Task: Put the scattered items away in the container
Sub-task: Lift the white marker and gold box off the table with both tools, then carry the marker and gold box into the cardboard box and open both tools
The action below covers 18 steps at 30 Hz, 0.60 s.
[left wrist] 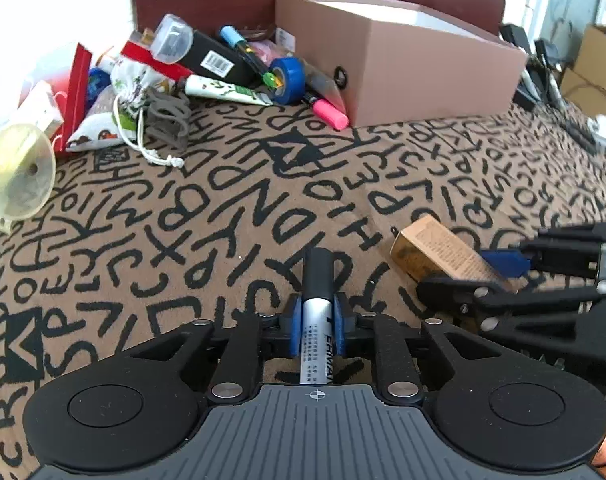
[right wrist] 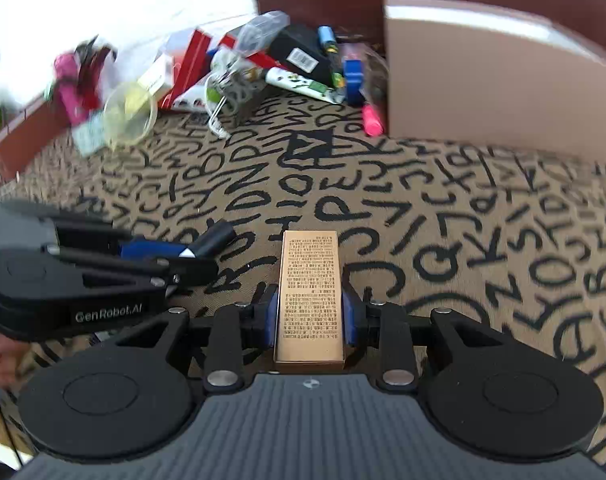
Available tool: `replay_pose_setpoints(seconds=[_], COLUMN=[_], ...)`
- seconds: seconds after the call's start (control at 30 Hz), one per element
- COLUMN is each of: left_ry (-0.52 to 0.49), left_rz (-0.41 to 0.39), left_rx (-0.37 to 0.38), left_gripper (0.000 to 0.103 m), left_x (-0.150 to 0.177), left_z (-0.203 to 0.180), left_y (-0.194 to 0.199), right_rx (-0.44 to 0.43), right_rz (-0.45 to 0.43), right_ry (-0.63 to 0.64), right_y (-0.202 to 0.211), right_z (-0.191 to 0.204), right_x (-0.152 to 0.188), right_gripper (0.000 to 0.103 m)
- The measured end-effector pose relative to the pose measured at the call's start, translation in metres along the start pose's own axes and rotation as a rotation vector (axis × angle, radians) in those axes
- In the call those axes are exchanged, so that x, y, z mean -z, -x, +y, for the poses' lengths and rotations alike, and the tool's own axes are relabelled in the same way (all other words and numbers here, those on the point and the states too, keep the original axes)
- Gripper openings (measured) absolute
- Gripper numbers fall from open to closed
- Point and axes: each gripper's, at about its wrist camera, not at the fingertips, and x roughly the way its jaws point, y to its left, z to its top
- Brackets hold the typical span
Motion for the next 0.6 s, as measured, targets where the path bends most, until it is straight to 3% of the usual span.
replay_pose_setpoints(seconds=[0.1,0.27,0.6], left_ry=[0.065,0.077,0.046], left_rz=[-0.024,-0.095,-0.261], left_rx=[0.045,0.074,0.173], left_gripper=[0.011,0.011,0.011], left_x=[-0.001,-0.012,-0.080], left_z=[0.006,0.004,-0.019], left_y=[0.011,0.038,0.077], right_rx=[-0.018,-0.049,-0.006], right_rz=[-0.007,-0.045,-0.219], right_ry=[-0.028,-0.056,0.042], right_y=[0.005,0.026,0.073], right_z=[-0.002,-0.005,-0.012], right_x=[-0.001,-0.005,-0.055], right_gripper=[0.034,0.034,0.034])
